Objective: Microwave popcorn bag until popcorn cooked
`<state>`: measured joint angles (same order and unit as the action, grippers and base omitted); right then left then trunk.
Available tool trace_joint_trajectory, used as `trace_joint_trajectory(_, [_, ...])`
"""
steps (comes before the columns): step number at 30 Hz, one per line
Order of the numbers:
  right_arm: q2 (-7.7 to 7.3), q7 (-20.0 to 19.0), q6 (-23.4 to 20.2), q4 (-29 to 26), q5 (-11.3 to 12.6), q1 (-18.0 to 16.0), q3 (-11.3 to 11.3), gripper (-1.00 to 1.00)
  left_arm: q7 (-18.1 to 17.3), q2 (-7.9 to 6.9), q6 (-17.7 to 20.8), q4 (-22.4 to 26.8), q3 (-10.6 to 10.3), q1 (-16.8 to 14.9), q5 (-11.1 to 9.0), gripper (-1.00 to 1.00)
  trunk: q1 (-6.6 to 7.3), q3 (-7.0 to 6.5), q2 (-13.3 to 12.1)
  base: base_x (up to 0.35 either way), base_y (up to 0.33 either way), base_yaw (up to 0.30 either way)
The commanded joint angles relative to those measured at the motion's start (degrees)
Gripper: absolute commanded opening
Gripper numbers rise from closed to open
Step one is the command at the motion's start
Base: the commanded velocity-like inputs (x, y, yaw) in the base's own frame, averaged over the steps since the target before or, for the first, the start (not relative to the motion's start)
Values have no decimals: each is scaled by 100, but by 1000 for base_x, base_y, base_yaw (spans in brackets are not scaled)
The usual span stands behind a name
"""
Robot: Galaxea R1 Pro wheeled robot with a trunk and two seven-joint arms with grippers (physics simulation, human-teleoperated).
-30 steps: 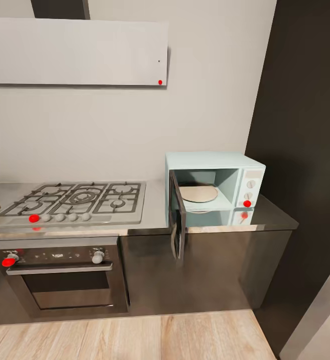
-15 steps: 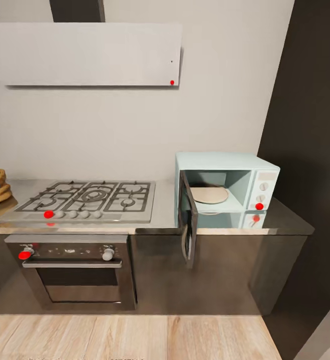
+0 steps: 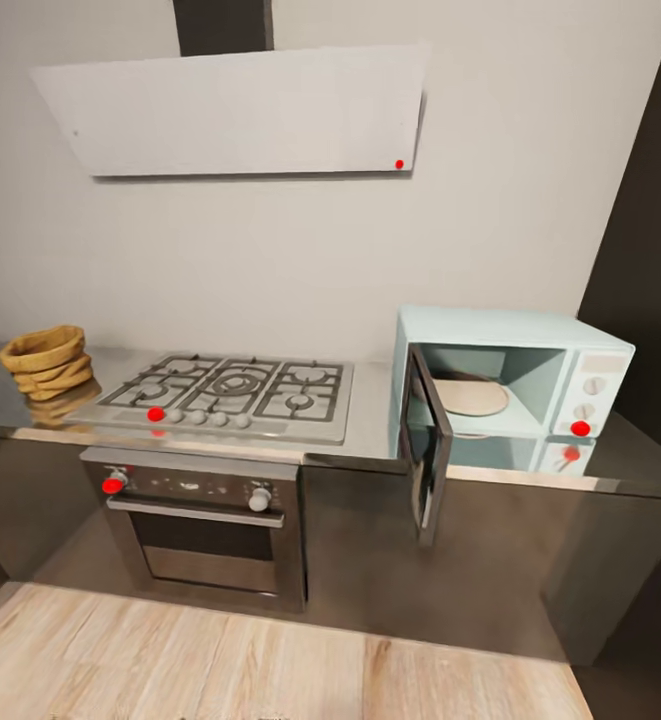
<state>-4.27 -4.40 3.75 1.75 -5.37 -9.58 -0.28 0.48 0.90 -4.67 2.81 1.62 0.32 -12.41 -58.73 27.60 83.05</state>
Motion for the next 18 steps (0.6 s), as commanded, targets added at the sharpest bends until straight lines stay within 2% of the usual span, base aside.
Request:
trace_joint_trajectory(1, [-3,1,32,18,-58,-8,-7,100,5,0,-7,9,13,3,-24,100,0,5,3,0,0,273])
trace_joint_trajectory(16, [94,49,39,18,-60,-8,-4,100,5,6,-7,9,13,3,-25,100,0,5,3,0,0,272])
trace_joint_trajectory(18, [230,162,38,15,-73,-8,6,100,5,6,-7,9,13,3,-25,100,0,5,3,0,0,272])
